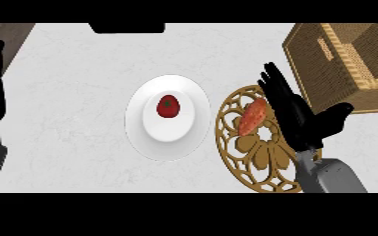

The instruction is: Pick the sweet potato from the placemat and place it in the basket

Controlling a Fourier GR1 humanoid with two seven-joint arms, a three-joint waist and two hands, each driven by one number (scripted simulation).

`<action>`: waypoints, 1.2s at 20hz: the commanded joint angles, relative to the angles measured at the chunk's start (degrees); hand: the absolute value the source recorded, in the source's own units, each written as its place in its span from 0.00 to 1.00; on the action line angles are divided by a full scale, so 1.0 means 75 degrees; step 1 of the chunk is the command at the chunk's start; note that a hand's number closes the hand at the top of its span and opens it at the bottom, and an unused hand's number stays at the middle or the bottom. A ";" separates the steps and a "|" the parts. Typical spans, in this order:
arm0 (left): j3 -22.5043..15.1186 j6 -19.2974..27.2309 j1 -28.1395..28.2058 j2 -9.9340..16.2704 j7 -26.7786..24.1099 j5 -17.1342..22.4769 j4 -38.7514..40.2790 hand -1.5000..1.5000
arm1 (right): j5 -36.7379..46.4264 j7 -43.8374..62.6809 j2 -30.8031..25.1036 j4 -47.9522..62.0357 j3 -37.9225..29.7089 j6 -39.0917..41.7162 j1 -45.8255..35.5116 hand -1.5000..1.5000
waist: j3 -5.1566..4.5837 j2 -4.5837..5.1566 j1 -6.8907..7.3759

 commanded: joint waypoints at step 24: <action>-0.1300 -0.2090 0.0302 -0.0635 0.1036 0.0273 0.1622 0.50 | 0.5126 0.3456 -0.0799 0.1013 0.0733 0.0213 -0.4189 0.00 | 0.0015 -0.0080 0.0033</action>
